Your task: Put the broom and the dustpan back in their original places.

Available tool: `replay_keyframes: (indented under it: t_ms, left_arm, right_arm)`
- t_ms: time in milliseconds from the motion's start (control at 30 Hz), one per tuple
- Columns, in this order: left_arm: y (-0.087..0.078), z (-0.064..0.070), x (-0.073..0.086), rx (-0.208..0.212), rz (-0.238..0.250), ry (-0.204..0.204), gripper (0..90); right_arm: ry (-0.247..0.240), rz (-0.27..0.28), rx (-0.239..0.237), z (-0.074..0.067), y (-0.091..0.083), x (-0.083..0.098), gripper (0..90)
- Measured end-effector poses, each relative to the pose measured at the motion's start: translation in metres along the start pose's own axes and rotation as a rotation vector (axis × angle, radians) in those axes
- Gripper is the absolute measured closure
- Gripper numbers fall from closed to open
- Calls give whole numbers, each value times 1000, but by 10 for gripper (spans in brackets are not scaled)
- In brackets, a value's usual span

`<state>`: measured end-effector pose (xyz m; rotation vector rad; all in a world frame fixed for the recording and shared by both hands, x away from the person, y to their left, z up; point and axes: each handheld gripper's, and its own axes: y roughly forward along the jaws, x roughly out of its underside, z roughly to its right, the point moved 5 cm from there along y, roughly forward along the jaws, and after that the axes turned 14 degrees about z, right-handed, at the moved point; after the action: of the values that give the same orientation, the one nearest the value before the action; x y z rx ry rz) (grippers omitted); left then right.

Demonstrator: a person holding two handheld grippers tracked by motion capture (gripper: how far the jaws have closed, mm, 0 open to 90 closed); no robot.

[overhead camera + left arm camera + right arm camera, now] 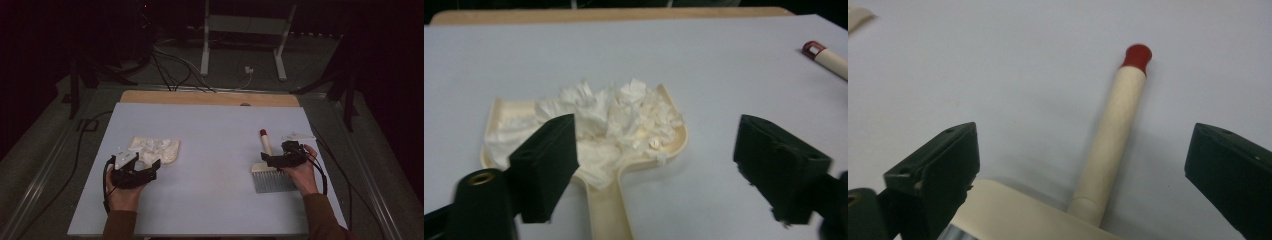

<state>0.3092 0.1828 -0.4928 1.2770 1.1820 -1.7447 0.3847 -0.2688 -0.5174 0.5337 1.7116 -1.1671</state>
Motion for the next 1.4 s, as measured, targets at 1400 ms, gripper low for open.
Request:
replay_keyframes:
  t_ms: [1400]
  left_arm:
    - [-14, -6, -1, 149, 112, 12, 3]
  right_arm:
    - [-16, 306, -71, -25, -53, 10, 0]
